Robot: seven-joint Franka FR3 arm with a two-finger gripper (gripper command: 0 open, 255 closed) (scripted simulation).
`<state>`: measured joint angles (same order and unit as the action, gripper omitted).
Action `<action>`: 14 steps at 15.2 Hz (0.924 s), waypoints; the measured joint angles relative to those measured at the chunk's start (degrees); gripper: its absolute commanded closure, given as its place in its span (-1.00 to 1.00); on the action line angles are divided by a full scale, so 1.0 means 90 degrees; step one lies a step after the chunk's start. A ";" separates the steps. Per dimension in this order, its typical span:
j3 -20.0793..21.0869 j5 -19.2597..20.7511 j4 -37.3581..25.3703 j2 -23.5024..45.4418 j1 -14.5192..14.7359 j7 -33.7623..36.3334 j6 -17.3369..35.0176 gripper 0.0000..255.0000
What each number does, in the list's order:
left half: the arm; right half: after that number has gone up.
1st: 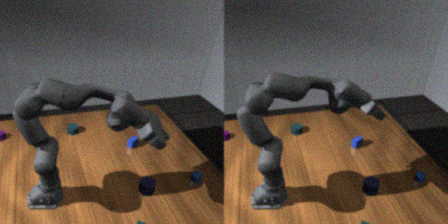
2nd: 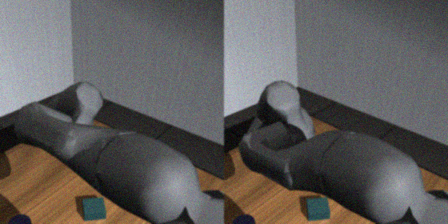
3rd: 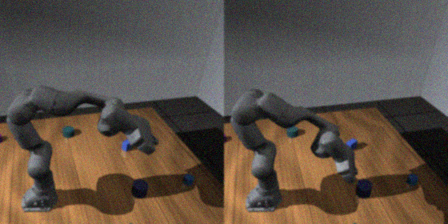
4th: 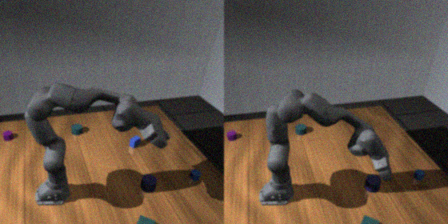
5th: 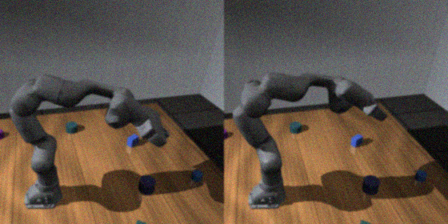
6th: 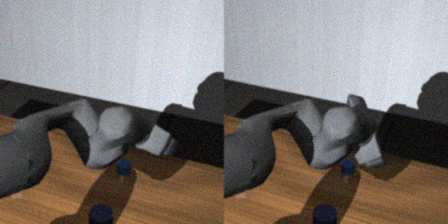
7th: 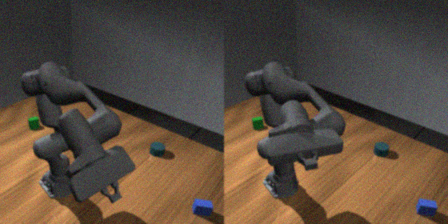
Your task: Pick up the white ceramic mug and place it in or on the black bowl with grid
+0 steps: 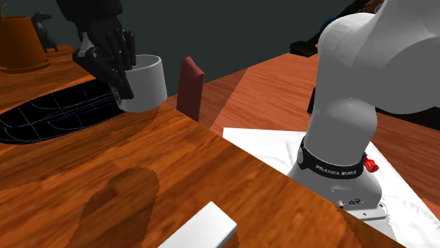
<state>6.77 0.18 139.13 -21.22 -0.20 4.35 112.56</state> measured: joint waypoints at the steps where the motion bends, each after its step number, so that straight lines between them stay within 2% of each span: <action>1: -0.0010 0.0003 -0.0065 -0.0027 -0.0005 -0.0015 -0.0091 1.00; 14: -0.0063 0.0017 -0.1028 -0.0146 -0.0029 -0.0093 -0.1167 1.00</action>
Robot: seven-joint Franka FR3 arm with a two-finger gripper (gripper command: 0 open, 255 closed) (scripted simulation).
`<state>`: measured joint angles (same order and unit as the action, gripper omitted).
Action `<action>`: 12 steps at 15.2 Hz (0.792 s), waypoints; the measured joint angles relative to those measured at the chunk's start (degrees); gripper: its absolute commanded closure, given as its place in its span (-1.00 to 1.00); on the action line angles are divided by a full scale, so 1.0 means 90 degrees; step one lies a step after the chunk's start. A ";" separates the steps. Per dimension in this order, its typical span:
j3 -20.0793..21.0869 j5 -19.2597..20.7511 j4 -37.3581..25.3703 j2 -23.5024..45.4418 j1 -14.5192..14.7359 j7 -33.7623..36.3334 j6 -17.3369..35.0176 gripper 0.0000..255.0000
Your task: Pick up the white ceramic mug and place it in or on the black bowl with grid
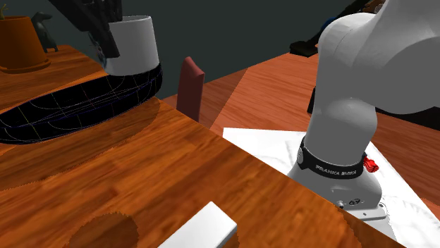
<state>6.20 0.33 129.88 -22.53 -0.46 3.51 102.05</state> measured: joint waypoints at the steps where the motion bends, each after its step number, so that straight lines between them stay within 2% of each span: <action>1: -0.0032 0.0030 -0.0156 0.0141 -0.0030 -0.0045 -0.0018 1.00; 6: -0.0231 0.0203 -0.1150 0.1120 -0.0212 -0.0342 -0.0028 1.00; 12: -0.0440 0.0338 -0.2779 0.2522 -0.0410 -0.0712 -0.0234 1.00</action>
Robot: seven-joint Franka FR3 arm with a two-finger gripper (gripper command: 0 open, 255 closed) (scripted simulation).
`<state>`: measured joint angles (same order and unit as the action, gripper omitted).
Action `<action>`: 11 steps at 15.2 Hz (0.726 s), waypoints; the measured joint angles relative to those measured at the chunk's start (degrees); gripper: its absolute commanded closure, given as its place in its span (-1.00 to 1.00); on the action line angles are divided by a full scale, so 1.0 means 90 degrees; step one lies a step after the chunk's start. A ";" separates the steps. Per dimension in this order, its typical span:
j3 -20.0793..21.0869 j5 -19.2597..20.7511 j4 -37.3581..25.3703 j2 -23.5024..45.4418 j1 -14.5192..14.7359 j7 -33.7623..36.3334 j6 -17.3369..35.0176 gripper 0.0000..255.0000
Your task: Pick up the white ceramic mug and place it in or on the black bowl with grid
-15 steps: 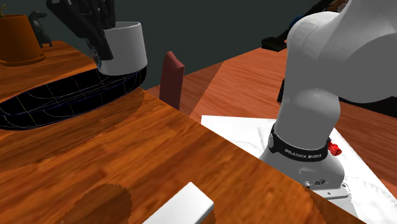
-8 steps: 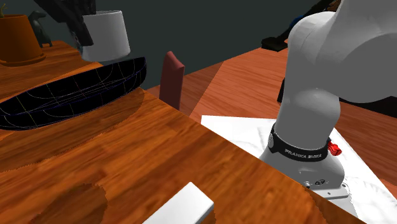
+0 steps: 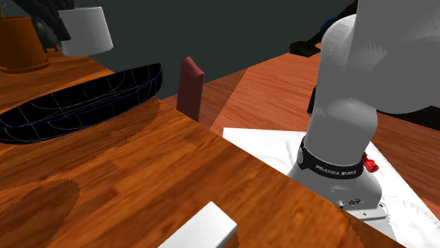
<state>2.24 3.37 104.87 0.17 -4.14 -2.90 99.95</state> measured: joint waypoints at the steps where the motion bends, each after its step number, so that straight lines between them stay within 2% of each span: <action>1: -0.0035 0.0014 -0.0370 0.0253 -0.0035 -0.0072 -0.0119 1.00; 4: -0.0103 0.0040 -0.1173 0.0920 -0.0109 -0.0217 -0.0246 1.00; 11: -0.0117 0.0051 -0.0819 0.1073 -0.0127 -0.0217 0.0259 1.00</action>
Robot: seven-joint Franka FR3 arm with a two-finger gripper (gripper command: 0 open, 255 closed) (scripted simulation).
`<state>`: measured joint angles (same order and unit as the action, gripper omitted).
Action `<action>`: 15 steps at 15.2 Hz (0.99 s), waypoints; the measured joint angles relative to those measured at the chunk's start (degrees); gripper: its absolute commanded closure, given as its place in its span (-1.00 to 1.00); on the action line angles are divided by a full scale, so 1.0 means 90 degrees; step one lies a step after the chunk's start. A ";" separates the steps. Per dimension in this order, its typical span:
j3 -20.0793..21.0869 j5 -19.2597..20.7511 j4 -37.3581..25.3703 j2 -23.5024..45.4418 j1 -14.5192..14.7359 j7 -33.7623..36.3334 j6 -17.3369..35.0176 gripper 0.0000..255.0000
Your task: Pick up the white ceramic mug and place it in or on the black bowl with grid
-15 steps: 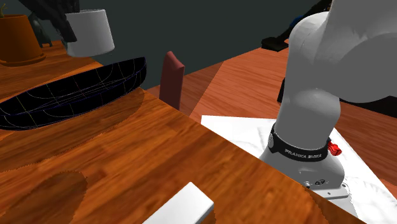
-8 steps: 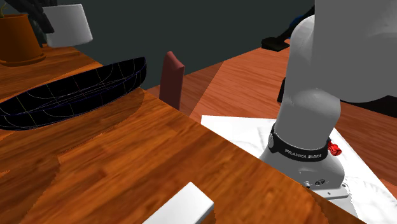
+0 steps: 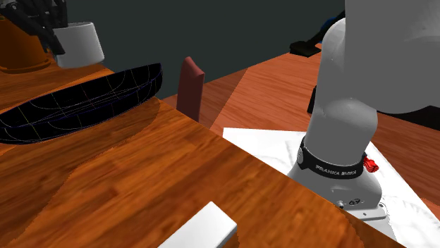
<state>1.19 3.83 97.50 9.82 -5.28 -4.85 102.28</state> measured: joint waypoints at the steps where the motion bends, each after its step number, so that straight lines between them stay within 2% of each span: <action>1: 0.0003 0.0001 0.0051 0.0021 0.0004 0.0013 0.0072 1.00; 8: -0.0003 0.0014 0.0460 0.0161 -0.0002 0.0039 0.0620 1.00; 14: -0.0003 0.0015 0.0511 0.0157 -0.0003 0.0042 0.0669 1.00; 15: -0.0003 0.0015 0.0512 0.0157 -0.0003 0.0042 0.0670 -1.00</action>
<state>1.16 3.97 102.10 11.23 -5.31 -4.48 108.31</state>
